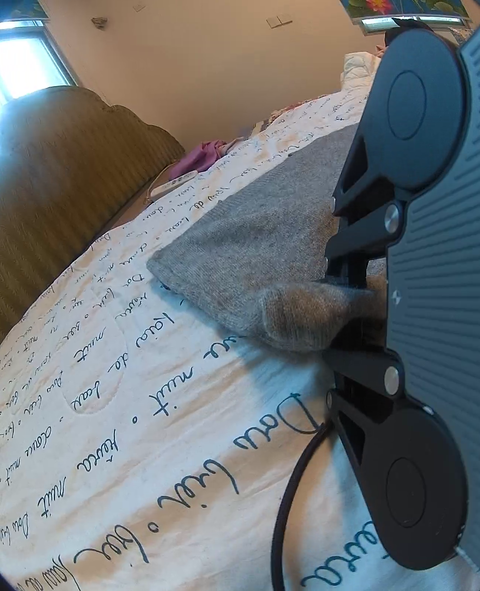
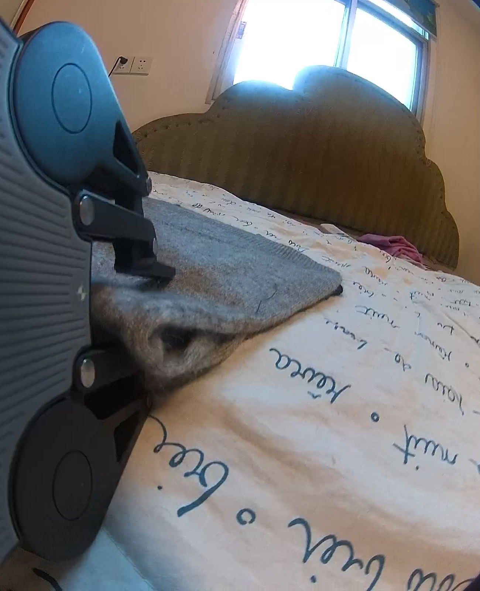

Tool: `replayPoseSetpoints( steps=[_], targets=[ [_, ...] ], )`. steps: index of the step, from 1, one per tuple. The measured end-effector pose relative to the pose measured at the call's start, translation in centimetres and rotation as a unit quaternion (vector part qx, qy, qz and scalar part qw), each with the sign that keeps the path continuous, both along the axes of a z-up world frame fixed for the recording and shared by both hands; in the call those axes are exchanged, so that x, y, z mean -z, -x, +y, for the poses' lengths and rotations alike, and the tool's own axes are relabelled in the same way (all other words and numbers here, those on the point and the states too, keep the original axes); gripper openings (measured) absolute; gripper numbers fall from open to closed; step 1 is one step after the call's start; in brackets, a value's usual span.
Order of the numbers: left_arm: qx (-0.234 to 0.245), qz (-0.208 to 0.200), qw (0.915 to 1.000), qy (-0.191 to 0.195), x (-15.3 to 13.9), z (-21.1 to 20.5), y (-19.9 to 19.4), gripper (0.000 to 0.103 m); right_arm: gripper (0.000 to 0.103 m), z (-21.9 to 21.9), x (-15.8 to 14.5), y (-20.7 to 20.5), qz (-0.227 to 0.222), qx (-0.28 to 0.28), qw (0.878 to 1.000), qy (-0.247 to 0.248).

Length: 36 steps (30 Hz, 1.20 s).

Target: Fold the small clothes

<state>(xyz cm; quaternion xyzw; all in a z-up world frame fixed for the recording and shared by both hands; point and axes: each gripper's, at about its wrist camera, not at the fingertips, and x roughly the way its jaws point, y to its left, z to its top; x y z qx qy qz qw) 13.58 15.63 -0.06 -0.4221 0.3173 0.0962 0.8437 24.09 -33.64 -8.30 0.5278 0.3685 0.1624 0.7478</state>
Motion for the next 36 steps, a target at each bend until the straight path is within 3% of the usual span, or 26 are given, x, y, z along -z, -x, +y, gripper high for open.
replayPoseSetpoints(
  steps=[4,10,15,20,26,30,34,36],
  targets=[
    [0.014,0.001,0.9992,-0.038,-1.4,-0.3,-0.4,0.006,0.005,-0.1,-0.5,0.0,-0.004,-0.007,1.000,0.002],
    [0.035,-0.053,0.9961,-0.062,-5.8,-0.3,0.1,0.006,0.005,-0.4,-3.6,0.1,-0.040,-0.014,0.999,0.006],
    [0.047,-0.096,0.9928,-0.054,-9.6,-0.6,1.0,0.006,0.005,-0.7,-6.9,0.8,-0.078,-0.031,0.996,0.004],
    [0.066,-0.119,0.9900,-0.038,-11.6,-0.7,5.4,0.006,0.005,-1.3,-9.4,3.7,-0.109,-0.059,0.992,0.003],
    [0.071,-0.091,0.9929,-0.029,-9.8,-0.6,11.7,0.006,0.005,-2.6,-8.6,9.8,-0.096,-0.070,0.993,-0.025],
    [0.057,-0.040,0.9974,-0.021,-6.2,0.0,13.2,0.006,0.005,-2.8,-6.3,12.3,-0.060,-0.071,0.995,-0.026],
    [0.066,0.021,0.9975,-0.015,-1.7,0.7,12.2,0.007,0.006,-2.2,-3.8,12.3,-0.027,-0.059,0.997,0.029],
    [0.067,0.024,0.9967,-0.039,-1.1,0.8,12.5,0.022,0.008,-2.2,-3.2,12.4,-0.005,-0.041,0.997,0.066]
  ],
)
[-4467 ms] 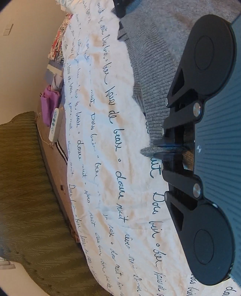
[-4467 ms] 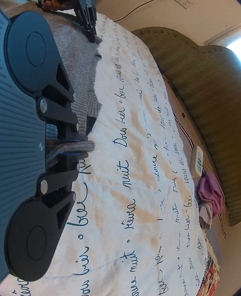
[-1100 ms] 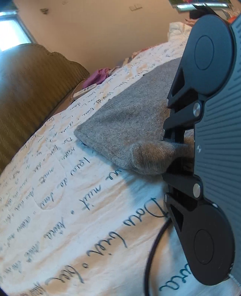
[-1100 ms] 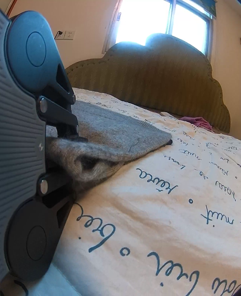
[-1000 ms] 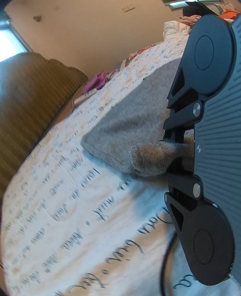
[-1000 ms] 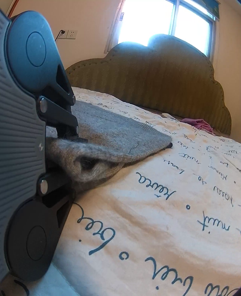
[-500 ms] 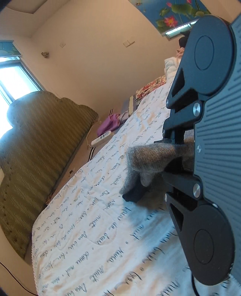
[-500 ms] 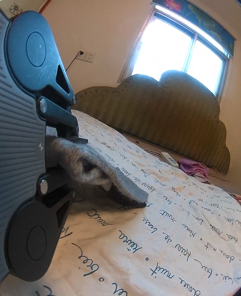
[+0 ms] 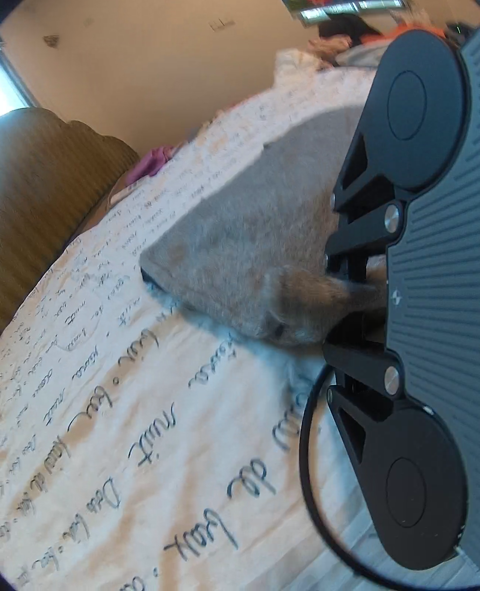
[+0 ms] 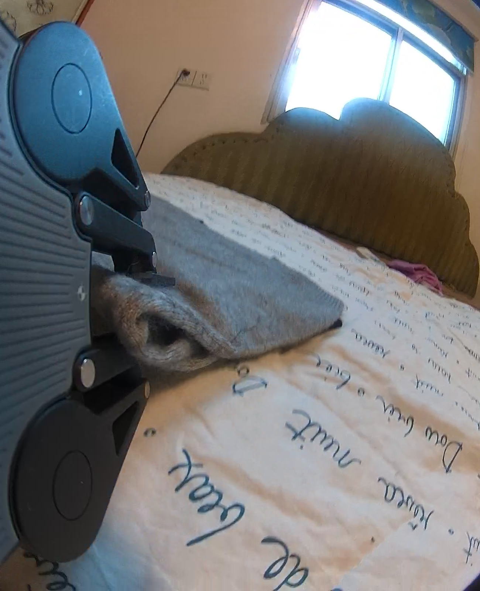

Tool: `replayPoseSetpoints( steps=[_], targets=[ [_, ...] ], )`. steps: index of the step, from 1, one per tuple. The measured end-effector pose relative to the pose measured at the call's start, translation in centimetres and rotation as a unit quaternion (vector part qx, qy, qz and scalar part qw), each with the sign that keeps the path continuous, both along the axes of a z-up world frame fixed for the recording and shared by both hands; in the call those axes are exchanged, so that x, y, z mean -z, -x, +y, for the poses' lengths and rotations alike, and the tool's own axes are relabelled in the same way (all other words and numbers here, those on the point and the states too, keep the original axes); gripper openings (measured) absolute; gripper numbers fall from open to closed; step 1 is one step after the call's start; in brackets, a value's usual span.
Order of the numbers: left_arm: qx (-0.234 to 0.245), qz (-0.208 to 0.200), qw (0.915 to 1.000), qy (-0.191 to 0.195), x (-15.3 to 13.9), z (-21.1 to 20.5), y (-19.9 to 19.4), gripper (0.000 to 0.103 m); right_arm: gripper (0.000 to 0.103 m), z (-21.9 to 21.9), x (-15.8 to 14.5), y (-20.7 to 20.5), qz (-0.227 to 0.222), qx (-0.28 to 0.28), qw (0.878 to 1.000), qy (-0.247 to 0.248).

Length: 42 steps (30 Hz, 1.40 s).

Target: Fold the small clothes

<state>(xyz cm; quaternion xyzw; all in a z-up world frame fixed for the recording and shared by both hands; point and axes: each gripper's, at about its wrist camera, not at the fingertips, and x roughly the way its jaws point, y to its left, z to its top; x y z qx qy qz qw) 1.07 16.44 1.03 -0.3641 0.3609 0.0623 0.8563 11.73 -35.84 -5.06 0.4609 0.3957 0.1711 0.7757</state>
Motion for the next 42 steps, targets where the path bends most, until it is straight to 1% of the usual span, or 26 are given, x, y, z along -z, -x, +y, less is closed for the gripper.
replayPoseSetpoints(
  steps=[2,3,4,6,7,8,9,11,12,13,15,17,20,22,24,26,27,28,29,32,35,36,37,39,40,42],
  targets=[
    [0.001,-0.008,0.9999,-0.012,-1.1,0.5,0.9,0.028,0.009,-0.7,0.0,0.5,0.013,0.002,1.000,-0.001],
    [-0.011,-0.017,0.9990,-0.040,-2.3,0.8,1.5,0.039,0.011,-1.3,-0.3,0.8,0.012,0.004,1.000,-0.001],
    [-0.027,-0.032,0.9963,-0.076,-3.6,1.1,2.3,0.044,0.014,-1.9,-0.9,1.1,0.006,0.007,1.000,0.011],
    [-0.054,-0.071,0.9859,-0.141,-6.3,1.6,3.4,0.058,0.035,-3.5,-2.5,1.7,-0.022,0.033,0.998,0.057],
    [-0.065,-0.088,0.9795,-0.169,-7.7,1.6,3.5,0.061,0.041,-4.3,-3.4,1.8,-0.041,0.047,0.995,0.075],
    [-0.065,-0.102,0.9736,-0.194,-8.8,1.5,3.3,0.062,0.051,-5.0,-4.2,1.4,-0.058,0.059,0.993,0.088],
    [-0.053,-0.114,0.9669,-0.222,-9.9,0.9,2.5,0.065,0.059,-5.5,-4.9,0.7,-0.067,0.065,0.991,0.096],
    [-0.029,-0.127,0.9525,-0.275,-11.0,-0.5,0.1,0.070,0.059,-5.7,-6.1,-1.8,-0.080,0.054,0.990,0.099],
    [-0.017,-0.128,0.9445,-0.302,-11.3,-1.5,-2.0,0.075,0.059,-5.3,-6.6,-3.3,-0.090,0.039,0.990,0.103],
    [-0.002,-0.121,0.9403,-0.318,-11.0,-2.2,-3.9,0.077,0.059,-4.5,-6.9,-5.2,-0.102,0.022,0.988,0.112],
    [0.024,-0.090,0.9412,-0.325,-9.6,-2.9,-8.4,0.076,0.059,-2.8,-7.0,-8.9,-0.104,-0.001,0.985,0.137],
    [0.046,-0.055,0.9409,-0.331,-7.9,-3.0,-12.3,0.072,0.059,-0.9,-6.5,-12.7,-0.093,-0.032,0.982,0.162],
    [0.074,-0.026,0.9382,-0.337,-5.9,-2.5,-16.7,0.073,0.059,1.5,-5.8,-16.9,-0.080,-0.063,0.972,0.210],
    [0.090,-0.006,0.9395,-0.331,-4.6,-1.9,-19.0,0.073,0.059,2.6,-5.7,-18.3,-0.085,-0.079,0.965,0.237],
    [0.106,0.009,0.9391,-0.327,-3.7,-1.6,-20.7,0.071,0.059,3.4,-5.4,-19.3,-0.088,-0.100,0.960,0.247],
    [0.128,0.019,0.9332,-0.335,-3.0,-2.0,-22.0,0.061,0.059,4.2,-4.7,-20.4,-0.081,-0.121,0.956,0.256],
    [0.143,0.021,0.9315,-0.334,-2.7,-2.3,-22.6,0.044,0.059,4.3,-4.5,-20.7,-0.081,-0.124,0.955,0.256],
    [0.154,0.026,0.9317,-0.328,-2.4,-2.5,-23.0,0.029,0.059,4.3,-4.3,-21.0,-0.082,-0.127,0.957,0.249],
    [0.166,0.026,0.9319,-0.322,-2.2,-2.7,-23.3,0.024,0.059,4.3,-4.2,-21.2,-0.083,-0.131,0.958,0.241],
    [0.189,0.016,0.9228,-0.336,-2.0,-3.7,-23.7,0.023,0.059,4.3,-4.3,-21.8,-0.090,-0.154,0.959,0.219],
    [0.200,0.013,0.9201,-0.337,-1.8,-4.1,-24.2,0.021,0.059,4.4,-4.5,-21.9,-0.094,-0.172,0.959,0.207],
    [0.200,0.013,0.9178,-0.343,-1.7,-4.2,-24.3,0.004,0.056,4.6,-4.5,-21.9,-0.095,-0.181,0.957,0.204],
    [0.200,0.013,0.9156,-0.349,-1.7,-4.3,-24.3,0.004,0.051,4.9,-4.5,-21.9,-0.095,-0.190,0.955,0.207],
    [0.191,0.011,0.9083,-0.372,-1.7,-4.7,-24.4,0.004,0.010,5.6,-4.4,-22.0,-0.090,-0.206,0.948,0.224],
    [0.186,0.007,0.9062,-0.380,-1.9,-4.8,-24.2,0.004,0.009,5.8,-4.5,-21.9,-0.094,-0.205,0.946,0.231],
    [0.169,-0.004,0.9088,-0.381,-2.5,-4.5,-23.5,0.004,0.007,5.6,-5.2,-21.6,-0.110,-0.195,0.950,0.218]
  ],
)
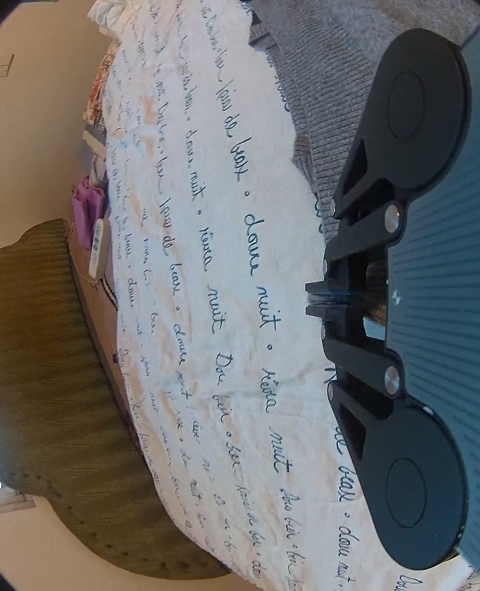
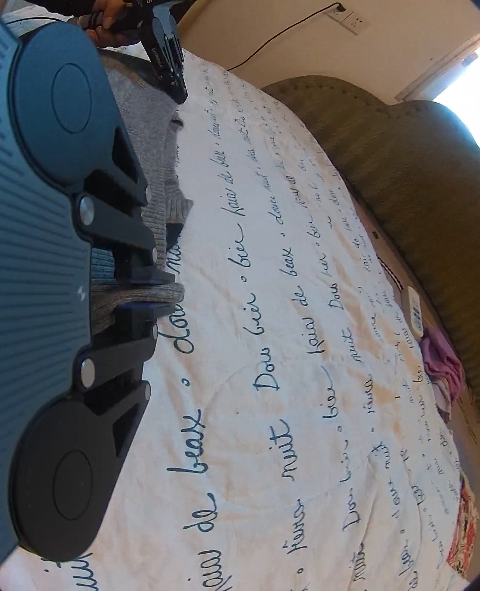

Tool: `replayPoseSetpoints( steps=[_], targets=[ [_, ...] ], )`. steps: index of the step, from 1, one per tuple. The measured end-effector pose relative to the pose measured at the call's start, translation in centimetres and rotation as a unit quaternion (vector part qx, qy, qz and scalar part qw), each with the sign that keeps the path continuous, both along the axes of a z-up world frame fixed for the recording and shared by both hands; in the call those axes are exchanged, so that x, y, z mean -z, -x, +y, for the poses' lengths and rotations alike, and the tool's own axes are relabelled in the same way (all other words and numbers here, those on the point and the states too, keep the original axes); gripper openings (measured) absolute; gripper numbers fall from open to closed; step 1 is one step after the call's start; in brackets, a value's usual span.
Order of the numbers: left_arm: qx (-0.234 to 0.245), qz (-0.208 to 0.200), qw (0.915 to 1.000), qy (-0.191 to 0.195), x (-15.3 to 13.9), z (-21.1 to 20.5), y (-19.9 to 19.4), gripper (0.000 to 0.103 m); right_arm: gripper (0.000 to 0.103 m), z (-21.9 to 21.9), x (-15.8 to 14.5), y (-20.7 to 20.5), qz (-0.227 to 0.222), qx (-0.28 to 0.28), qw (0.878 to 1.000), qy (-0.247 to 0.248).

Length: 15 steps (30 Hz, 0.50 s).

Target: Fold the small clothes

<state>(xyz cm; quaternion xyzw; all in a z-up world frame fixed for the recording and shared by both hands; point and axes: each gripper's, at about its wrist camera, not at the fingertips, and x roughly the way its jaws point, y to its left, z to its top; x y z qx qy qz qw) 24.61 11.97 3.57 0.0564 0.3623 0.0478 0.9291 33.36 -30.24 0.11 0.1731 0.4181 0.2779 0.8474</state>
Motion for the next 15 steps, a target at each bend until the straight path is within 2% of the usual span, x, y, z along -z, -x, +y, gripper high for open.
replayPoseSetpoints(
  steps=[2,4,7,9,10,11,13,14,15],
  targets=[
    [-0.016,-0.015,0.9998,-0.003,-0.7,0.6,0.4,0.004,0.006,-0.5,-0.9,0.4,-0.017,0.012,1.000,-0.022],
    [-0.040,-0.002,0.9992,0.001,-0.2,1.6,0.2,0.004,0.006,-0.8,-0.9,0.3,-0.021,0.023,0.999,-0.027],
    [-0.064,0.028,0.9976,0.001,1.5,2.4,-0.3,0.004,0.006,-0.2,1.0,-0.5,-0.001,0.035,0.999,0.014],
    [-0.061,0.012,0.9981,-0.003,1.1,2.0,0.5,0.004,0.006,-0.3,1.8,-0.3,0.011,0.041,0.999,0.000],
    [-0.057,0.003,0.9984,0.003,0.6,1.9,0.9,0.008,0.006,-0.5,1.6,-0.1,0.012,0.051,0.999,-0.005],
    [-0.056,-0.007,0.9984,0.002,0.1,1.8,1.4,0.017,0.009,-0.8,1.4,0.1,0.014,0.059,0.998,-0.009],
    [-0.063,-0.036,0.9971,-0.019,-1.5,1.0,2.9,0.027,0.015,-1.6,0.5,0.6,0.011,0.079,0.997,-0.013],
    [-0.063,-0.056,0.9960,-0.028,-2.5,0.5,3.8,0.028,0.024,-2.1,-0.2,1.1,0.005,0.095,0.995,-0.013],
    [-0.060,-0.081,0.9946,-0.027,-3.4,-0.2,5.1,0.033,0.033,-2.5,-1.0,1.6,-0.005,0.108,0.994,-0.017]
  ],
)
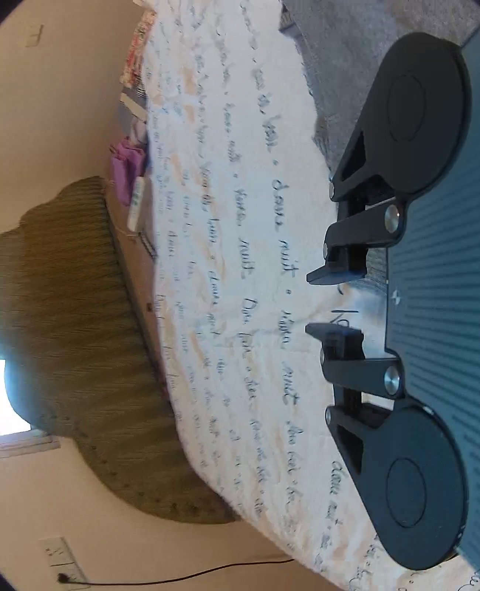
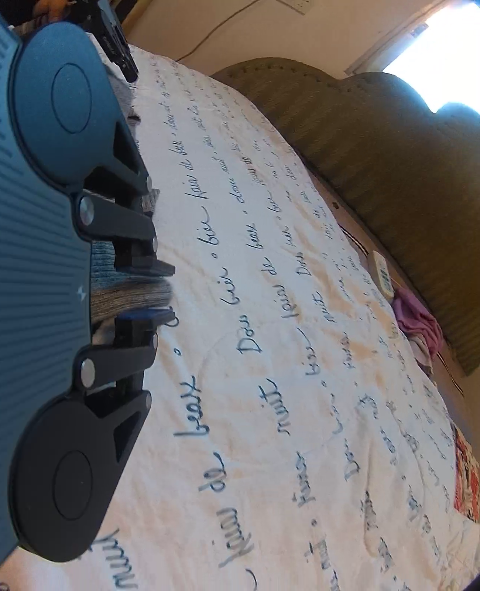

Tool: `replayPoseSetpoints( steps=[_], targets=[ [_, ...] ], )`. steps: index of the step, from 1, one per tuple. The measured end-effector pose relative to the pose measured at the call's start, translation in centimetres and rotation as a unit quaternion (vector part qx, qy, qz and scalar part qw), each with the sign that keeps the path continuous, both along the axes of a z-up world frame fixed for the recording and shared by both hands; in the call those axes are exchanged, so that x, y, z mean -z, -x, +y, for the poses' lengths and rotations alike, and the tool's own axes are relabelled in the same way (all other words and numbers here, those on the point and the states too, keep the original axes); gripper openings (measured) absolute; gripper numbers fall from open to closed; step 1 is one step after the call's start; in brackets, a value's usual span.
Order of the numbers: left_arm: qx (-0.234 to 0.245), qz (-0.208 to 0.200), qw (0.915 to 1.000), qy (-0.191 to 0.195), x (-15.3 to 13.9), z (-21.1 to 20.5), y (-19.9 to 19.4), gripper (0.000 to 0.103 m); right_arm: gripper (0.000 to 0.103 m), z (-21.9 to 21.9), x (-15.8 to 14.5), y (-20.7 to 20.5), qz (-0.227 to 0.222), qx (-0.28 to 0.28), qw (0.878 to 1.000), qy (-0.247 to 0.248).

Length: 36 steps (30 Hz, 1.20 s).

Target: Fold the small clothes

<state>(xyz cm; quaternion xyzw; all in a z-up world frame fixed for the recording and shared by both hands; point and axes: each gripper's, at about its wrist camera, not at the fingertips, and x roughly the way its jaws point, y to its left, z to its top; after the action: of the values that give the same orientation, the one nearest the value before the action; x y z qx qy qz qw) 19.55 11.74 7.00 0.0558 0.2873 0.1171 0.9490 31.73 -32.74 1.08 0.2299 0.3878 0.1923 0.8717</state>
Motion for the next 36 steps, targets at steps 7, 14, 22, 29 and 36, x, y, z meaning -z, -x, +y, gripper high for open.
replayPoseSetpoints(
  steps=[7,14,22,29,36],
  targets=[
    [0.075,0.035,0.9965,-0.010,2.4,-6.6,0.4,0.058,0.035,6.4,-2.7,4.6,-0.088,-0.074,0.992,0.057],
    [0.044,0.049,0.9978,-0.004,6.2,-5.6,-0.1,0.066,0.033,9.4,2.9,5.4,-0.104,-0.081,0.984,0.123],
    [-0.053,-0.026,0.9951,0.080,0.6,-2.7,8.8,0.074,0.037,9.2,-1.5,8.8,-0.125,-0.068,0.984,0.111],
    [-0.173,-0.059,0.9448,0.272,0.9,1.7,20.2,0.075,0.064,16.3,-3.6,13.7,-0.150,-0.190,0.968,0.060],
    [-0.189,-0.026,0.9059,0.378,2.6,2.3,23.0,0.074,0.062,27.0,-1.7,15.0,-0.130,-0.281,0.947,0.084]
  ],
)
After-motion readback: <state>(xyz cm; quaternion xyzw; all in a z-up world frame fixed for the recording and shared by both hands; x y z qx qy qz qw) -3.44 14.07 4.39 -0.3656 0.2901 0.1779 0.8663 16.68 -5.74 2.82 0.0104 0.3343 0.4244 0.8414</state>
